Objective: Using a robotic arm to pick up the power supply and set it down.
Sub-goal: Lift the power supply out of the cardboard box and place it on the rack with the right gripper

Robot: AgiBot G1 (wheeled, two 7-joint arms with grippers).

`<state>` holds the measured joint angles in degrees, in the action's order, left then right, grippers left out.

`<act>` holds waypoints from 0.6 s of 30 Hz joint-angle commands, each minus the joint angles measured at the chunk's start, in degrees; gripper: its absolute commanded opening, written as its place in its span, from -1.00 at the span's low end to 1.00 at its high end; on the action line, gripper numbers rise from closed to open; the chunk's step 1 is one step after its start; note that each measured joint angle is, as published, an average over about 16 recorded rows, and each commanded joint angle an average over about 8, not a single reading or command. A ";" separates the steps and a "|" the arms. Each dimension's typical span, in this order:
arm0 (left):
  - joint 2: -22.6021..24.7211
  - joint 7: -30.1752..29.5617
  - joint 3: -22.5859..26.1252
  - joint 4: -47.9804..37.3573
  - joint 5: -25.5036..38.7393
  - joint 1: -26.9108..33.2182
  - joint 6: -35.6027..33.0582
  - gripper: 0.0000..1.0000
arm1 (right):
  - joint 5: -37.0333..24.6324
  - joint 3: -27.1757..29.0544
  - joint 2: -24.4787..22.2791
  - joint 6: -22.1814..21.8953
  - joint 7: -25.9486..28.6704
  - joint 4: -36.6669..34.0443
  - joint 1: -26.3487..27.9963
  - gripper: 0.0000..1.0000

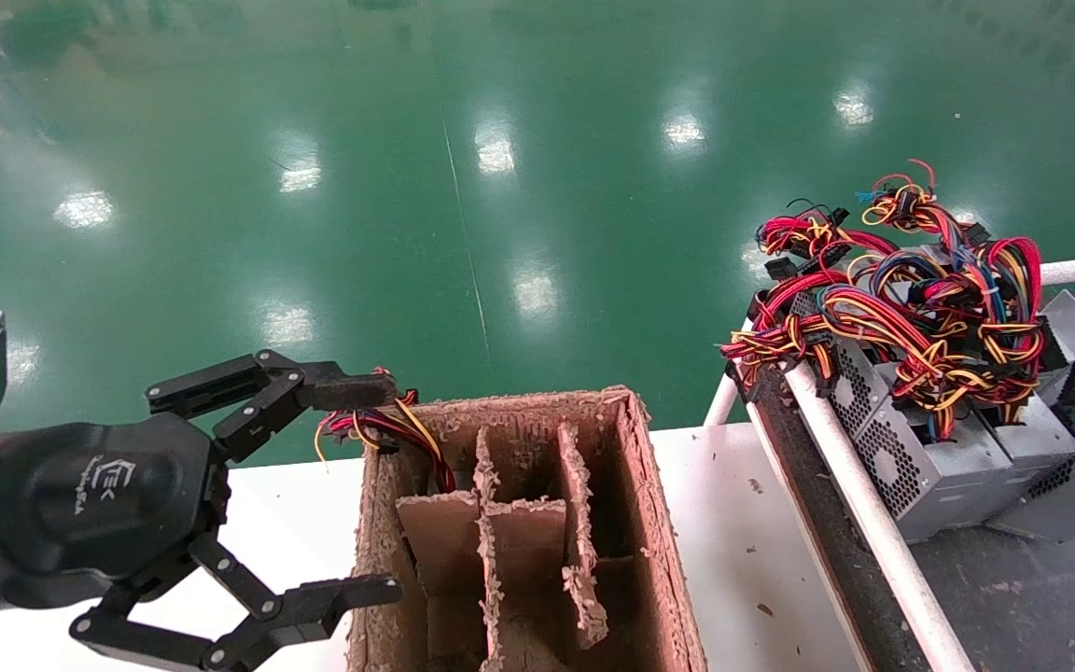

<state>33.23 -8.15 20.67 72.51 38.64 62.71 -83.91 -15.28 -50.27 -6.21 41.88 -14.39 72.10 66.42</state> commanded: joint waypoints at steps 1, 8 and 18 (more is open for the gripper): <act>0.00 0.00 0.00 0.00 0.00 0.00 0.00 1.00 | -0.26 0.14 0.48 -0.39 0.03 0.20 -0.03 -1.00; 0.00 0.00 0.01 0.00 0.00 0.00 0.00 1.00 | -2.45 1.62 2.30 -0.58 1.53 -0.22 0.21 -0.52; 0.00 0.01 0.01 0.00 -0.01 0.00 0.00 1.00 | -6.64 3.33 5.00 -0.77 4.36 -1.34 0.84 1.00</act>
<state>33.22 -8.14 20.68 72.51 38.64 62.71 -83.91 -21.82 -46.99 -1.36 41.29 -9.99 70.74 67.28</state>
